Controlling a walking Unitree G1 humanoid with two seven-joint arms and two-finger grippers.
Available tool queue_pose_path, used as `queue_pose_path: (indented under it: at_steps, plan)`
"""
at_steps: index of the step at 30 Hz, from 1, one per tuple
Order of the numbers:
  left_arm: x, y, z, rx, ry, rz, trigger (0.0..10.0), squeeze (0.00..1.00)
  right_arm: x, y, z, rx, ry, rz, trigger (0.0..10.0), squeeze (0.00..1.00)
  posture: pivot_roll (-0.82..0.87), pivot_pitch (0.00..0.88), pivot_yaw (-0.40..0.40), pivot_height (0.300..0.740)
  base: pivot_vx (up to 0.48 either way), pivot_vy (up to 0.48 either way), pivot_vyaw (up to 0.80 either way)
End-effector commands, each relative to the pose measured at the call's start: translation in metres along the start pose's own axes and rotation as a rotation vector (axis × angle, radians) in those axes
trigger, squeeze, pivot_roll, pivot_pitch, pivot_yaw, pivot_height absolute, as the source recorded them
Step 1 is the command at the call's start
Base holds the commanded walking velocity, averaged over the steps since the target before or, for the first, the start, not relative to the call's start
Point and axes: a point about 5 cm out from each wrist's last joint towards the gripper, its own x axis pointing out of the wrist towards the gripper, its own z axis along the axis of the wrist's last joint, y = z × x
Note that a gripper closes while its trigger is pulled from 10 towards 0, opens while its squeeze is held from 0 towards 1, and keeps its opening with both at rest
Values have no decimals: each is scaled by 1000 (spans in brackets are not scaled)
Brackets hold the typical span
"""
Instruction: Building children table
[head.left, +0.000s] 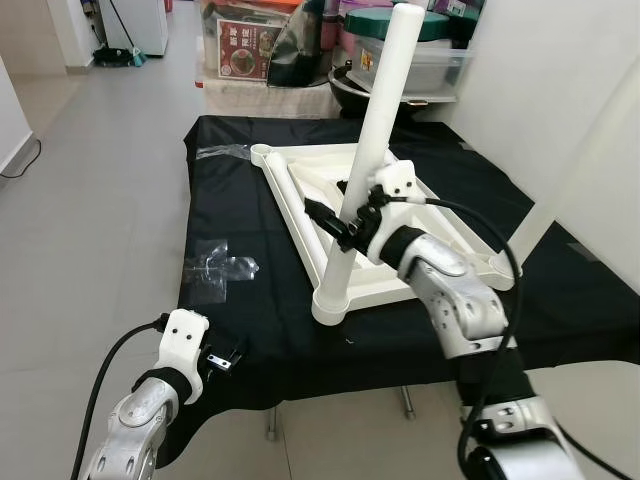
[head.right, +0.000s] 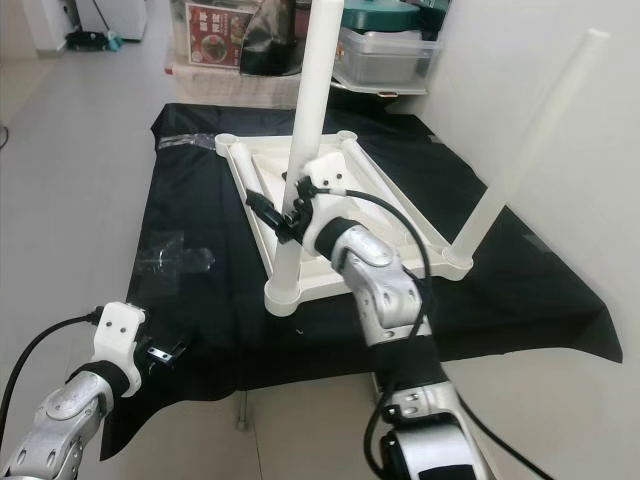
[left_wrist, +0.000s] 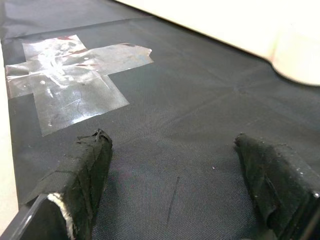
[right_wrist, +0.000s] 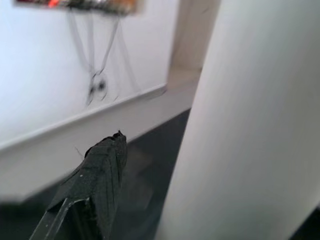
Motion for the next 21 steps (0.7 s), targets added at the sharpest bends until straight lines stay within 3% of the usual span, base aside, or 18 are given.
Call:
queue_pose_path:
  at_steps: [1,2,4,7,8,9,10,11,12,13,16,17,18,19,20,21]
  plan:
    - [-1,-2,-9,-29,43,3,10000,0,13,18,-21,6,69,78,0,0,102,0,-149,740,0,0,0]
    - [-1,-2,-9,-29,43,3,10000,0,13,18,-21,6,69,78,0,0,102,0,-149,740,0,0,0]
    - [-1,0,-9,-27,42,5,10000,0,24,14,-28,58,96,-77,0,0,105,0,-147,740,0,0,0]
    - [-2,0,-9,-26,42,6,10000,0,27,11,-31,85,111,-131,0,0,105,0,-147,740,0,0,0]
    - [-2,1,-9,-25,43,6,10000,0,22,-9,-40,158,158,-435,0,0,106,0,-145,740,0,0,0]
    - [-2,1,-9,-25,43,6,10000,0,22,-9,-40,158,158,-435,0,0,106,0,-145,740,0,0,0]
    - [-3,1,-9,-23,44,5,10000,0,-6,-26,-66,303,249,-945,0,0,104,0,-142,740,0,0,0]
    - [-3,1,-9,-23,44,5,10000,0,-6,-26,-66,303,249,-945,0,0,104,0,-142,740,0,0,0]
    - [-3,1,-9,-23,44,3,10000,0,-20,-23,-73,333,260,-1097,0,0,99,0,-139,740,0,0,0]
    - [-3,1,-9,-23,44,2,10000,0,-16,-12,-71,335,246,-1059,3725,0,99,0,-139,740,0,0,0]
    - [-3,0,-9,-22,45,1,10000,0,-13,-5,-69,341,239,-1029,3725,0,99,0,-139,740,0,0,0]
    - [-2,0,-9,-23,45,-2,10000,0,-5,8,-63,343,203,-941,10000,0,91,0,-134,740,0,0,0]
    - [-2,0,-9,-23,45,-2,10000,0,-5,8,-63,343,203,-941,10000,0,91,0,-134,740,0,0,0]
    - [-1,-1,-9,-24,45,-9,10000,0,13,39,-42,394,47,-662,10000,0,87,0,-130,740,0,0,0]
    - [-1,-1,-9,-23,45,-11,10000,0,16,47,-28,382,-38,-535,10000,1000,85,0,-129,740,0,0,0]
    - [-1,-1,-9,-23,45,-11,10000,0,16,47,-28,382,-38,-535,10000,1000,85,0,-129,740,0,0,0]
